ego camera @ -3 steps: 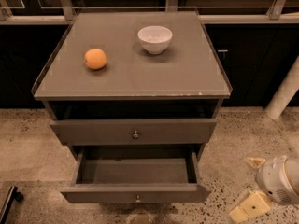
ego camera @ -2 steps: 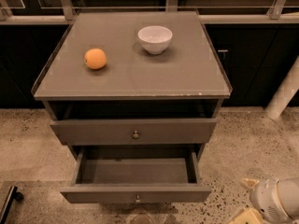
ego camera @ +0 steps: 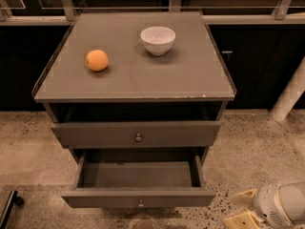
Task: Close middle drawer
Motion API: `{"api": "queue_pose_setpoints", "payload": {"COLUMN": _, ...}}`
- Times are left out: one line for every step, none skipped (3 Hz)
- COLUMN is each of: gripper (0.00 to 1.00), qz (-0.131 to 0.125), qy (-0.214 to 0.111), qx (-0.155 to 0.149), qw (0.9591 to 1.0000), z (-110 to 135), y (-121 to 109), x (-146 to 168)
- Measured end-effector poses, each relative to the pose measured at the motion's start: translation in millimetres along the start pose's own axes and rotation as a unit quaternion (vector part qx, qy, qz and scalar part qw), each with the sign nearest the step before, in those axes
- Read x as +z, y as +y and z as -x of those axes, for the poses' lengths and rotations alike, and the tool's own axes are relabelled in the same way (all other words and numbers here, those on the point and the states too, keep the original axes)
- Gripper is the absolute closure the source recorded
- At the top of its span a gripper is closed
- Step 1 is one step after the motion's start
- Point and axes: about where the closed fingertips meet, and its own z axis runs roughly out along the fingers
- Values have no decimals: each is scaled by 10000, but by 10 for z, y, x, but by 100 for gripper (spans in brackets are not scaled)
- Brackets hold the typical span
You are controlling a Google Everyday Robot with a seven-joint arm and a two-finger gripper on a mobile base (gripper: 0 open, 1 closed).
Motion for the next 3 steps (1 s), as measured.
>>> {"api": "queue_pose_setpoints", "payload": {"gripper": 64, "qz": 0, "qy": 0, "qx": 0, "qw": 10000, "z": 0, "y": 0, "x": 0}}
{"api": "queue_pose_setpoints", "payload": {"gripper": 88, "qz": 0, "qy": 0, "qx": 0, "qw": 10000, "z": 0, "y": 0, "x": 0}}
{"api": "queue_pose_setpoints", "payload": {"gripper": 100, "qz": 153, "qy": -75, "qx": 139, "qw": 9998, "z": -95, "y": -183, "x": 187}}
